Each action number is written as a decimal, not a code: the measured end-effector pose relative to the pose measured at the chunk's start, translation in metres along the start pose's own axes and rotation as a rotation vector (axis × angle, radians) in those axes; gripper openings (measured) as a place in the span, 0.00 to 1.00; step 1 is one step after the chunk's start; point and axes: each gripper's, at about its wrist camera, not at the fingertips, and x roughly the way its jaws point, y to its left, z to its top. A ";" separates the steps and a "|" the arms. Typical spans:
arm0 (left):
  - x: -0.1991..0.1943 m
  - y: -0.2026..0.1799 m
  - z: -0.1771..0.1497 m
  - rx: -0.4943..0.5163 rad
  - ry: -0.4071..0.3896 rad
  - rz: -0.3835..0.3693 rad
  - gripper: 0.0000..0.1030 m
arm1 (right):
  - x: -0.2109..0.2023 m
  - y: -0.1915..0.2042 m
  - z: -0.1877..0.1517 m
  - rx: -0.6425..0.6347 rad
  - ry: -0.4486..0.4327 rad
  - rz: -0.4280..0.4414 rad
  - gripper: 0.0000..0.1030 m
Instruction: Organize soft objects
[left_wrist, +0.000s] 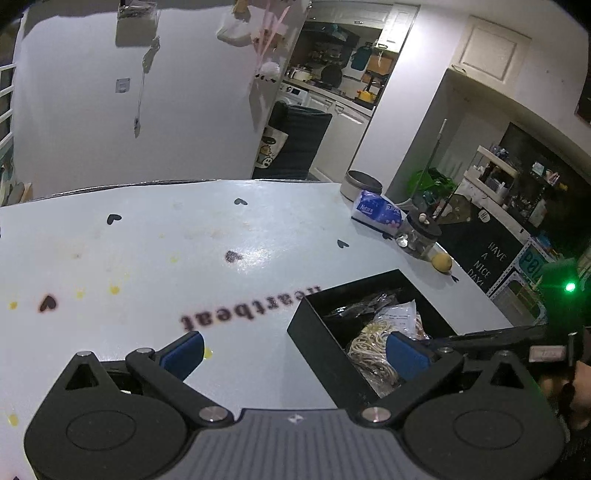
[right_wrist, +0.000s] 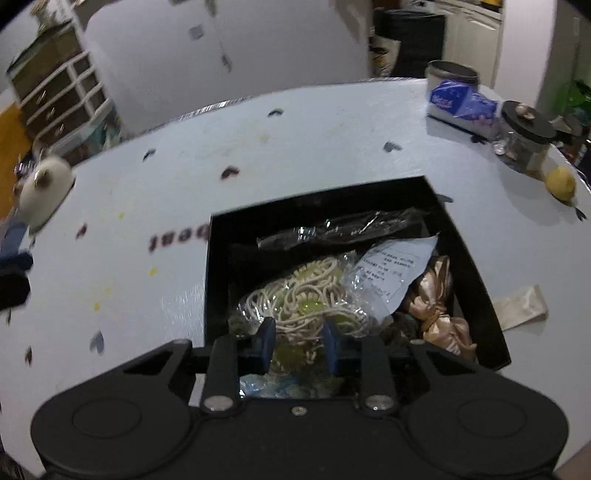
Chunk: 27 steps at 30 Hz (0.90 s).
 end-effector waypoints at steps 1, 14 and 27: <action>-0.001 -0.001 0.000 0.004 -0.003 0.007 1.00 | -0.006 0.001 0.000 0.020 -0.021 -0.002 0.30; -0.027 -0.036 -0.013 0.027 -0.058 0.137 1.00 | -0.081 0.008 -0.012 0.033 -0.242 0.034 0.49; -0.061 -0.110 -0.048 -0.056 -0.138 0.306 1.00 | -0.135 -0.031 -0.031 -0.070 -0.346 0.090 0.75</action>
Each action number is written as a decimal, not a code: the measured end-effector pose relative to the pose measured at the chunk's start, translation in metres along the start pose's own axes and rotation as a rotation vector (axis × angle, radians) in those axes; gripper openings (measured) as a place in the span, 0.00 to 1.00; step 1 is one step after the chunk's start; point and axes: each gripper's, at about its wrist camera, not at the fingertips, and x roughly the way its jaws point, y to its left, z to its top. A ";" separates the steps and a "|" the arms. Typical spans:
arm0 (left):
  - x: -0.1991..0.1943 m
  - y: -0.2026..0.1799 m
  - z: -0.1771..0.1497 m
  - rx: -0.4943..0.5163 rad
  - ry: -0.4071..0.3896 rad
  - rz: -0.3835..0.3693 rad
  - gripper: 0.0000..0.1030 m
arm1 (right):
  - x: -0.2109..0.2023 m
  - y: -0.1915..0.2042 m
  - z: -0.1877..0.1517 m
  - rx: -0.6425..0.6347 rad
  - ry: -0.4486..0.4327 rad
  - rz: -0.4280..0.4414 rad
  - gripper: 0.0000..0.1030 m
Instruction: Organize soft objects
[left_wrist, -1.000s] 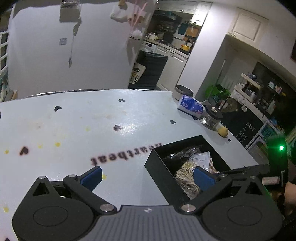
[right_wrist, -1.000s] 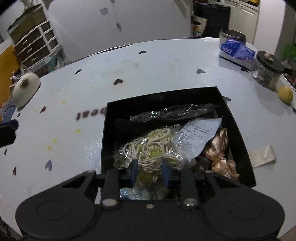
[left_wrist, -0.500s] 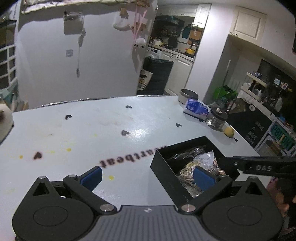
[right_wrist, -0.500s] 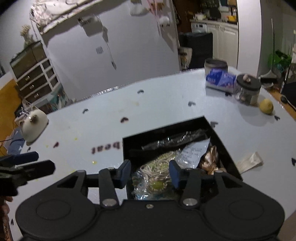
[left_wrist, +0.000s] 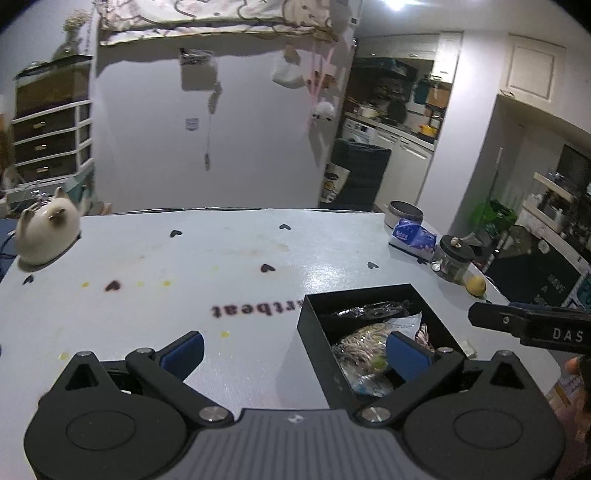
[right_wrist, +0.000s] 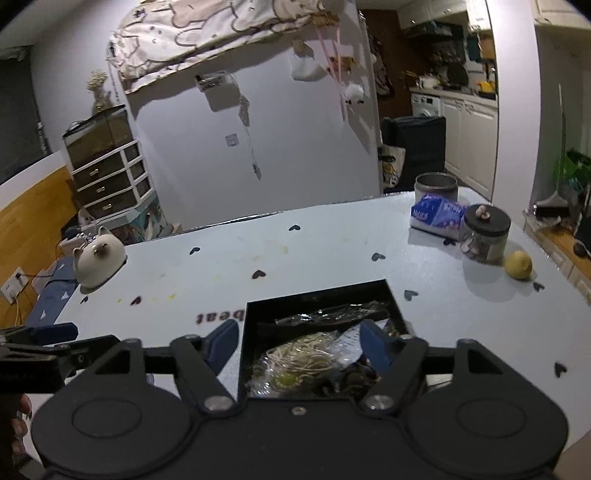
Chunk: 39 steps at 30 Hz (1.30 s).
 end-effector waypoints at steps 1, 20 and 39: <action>-0.004 -0.005 -0.003 -0.003 -0.002 0.011 1.00 | -0.005 -0.002 -0.001 -0.012 -0.004 0.001 0.77; -0.063 -0.069 -0.060 -0.081 -0.054 0.167 1.00 | -0.072 -0.048 -0.036 -0.116 -0.037 0.013 1.00; -0.082 -0.087 -0.076 -0.101 -0.070 0.206 1.00 | -0.098 -0.063 -0.055 -0.169 -0.054 0.004 1.00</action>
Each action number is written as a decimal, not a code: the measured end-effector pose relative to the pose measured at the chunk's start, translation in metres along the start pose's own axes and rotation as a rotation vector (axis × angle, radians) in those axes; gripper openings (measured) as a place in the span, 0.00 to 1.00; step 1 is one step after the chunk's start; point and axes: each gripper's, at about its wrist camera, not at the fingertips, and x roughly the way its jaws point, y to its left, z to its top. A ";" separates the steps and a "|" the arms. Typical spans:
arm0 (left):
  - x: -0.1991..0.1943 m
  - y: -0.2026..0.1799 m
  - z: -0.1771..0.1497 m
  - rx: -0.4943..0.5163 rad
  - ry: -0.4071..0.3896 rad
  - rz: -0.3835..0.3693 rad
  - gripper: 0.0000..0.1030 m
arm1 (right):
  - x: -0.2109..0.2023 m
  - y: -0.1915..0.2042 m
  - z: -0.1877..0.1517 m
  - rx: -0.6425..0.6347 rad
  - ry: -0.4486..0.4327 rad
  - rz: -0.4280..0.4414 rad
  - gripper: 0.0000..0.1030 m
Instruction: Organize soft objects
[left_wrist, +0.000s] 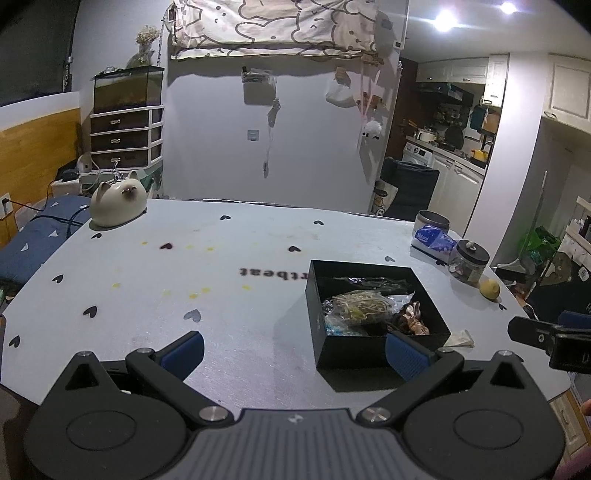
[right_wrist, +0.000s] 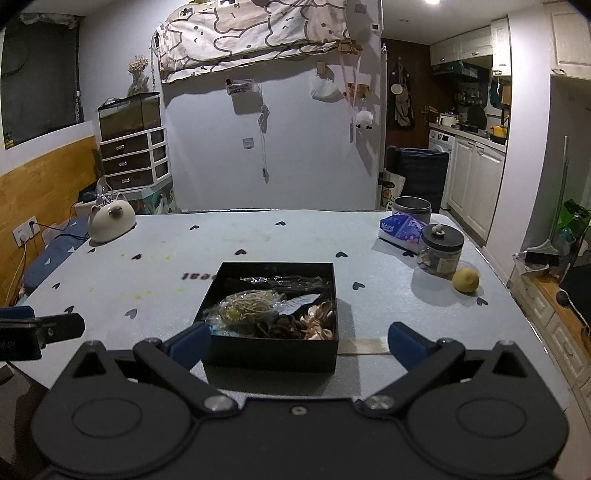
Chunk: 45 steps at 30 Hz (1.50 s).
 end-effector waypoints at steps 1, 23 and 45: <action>0.000 -0.001 0.000 0.001 0.000 0.000 1.00 | -0.001 -0.001 0.000 0.001 -0.001 -0.002 1.00; -0.004 -0.005 0.002 0.010 -0.009 0.002 1.00 | -0.007 -0.005 -0.001 0.012 -0.007 -0.008 1.00; -0.004 -0.004 0.003 0.011 -0.010 0.002 1.00 | -0.007 -0.003 0.001 0.010 -0.005 -0.007 1.00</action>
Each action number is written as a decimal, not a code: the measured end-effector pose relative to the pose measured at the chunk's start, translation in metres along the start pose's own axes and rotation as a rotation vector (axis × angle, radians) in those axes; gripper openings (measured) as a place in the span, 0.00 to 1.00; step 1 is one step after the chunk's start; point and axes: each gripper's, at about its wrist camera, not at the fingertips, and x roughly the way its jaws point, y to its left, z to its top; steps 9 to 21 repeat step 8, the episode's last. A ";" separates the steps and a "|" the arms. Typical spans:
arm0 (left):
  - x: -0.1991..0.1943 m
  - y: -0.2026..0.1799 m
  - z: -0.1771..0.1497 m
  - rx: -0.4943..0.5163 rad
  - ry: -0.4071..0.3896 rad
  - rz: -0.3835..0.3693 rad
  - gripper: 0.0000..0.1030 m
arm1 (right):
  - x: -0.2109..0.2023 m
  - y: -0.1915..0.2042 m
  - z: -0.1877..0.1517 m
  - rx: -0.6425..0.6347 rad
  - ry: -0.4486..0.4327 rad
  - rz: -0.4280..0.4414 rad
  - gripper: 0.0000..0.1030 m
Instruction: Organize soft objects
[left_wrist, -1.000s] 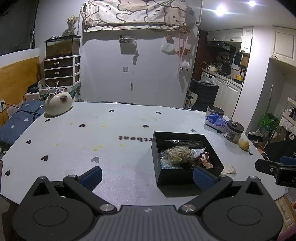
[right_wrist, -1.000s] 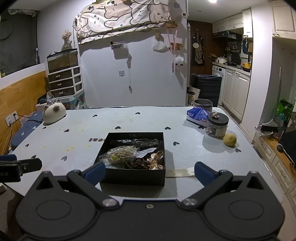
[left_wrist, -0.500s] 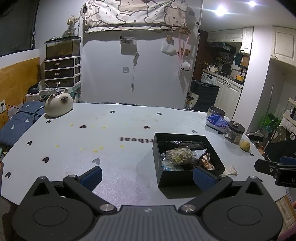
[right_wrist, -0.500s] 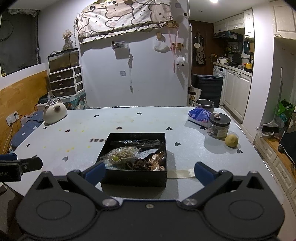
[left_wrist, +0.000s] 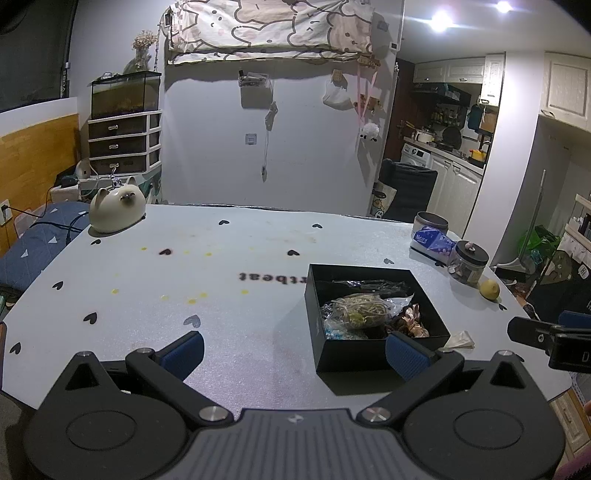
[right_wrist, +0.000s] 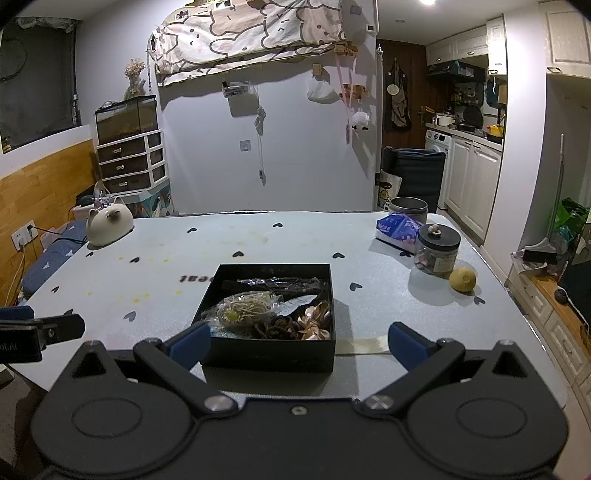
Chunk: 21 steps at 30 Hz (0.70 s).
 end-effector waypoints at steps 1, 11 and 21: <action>0.000 0.000 0.000 -0.001 0.001 0.000 1.00 | 0.000 0.000 0.000 0.000 0.000 0.000 1.00; 0.000 -0.001 0.000 0.000 0.001 0.001 1.00 | 0.002 0.001 0.000 0.001 -0.001 -0.002 1.00; 0.000 -0.001 0.000 0.000 0.001 0.001 1.00 | 0.002 0.001 0.000 0.001 -0.001 -0.002 1.00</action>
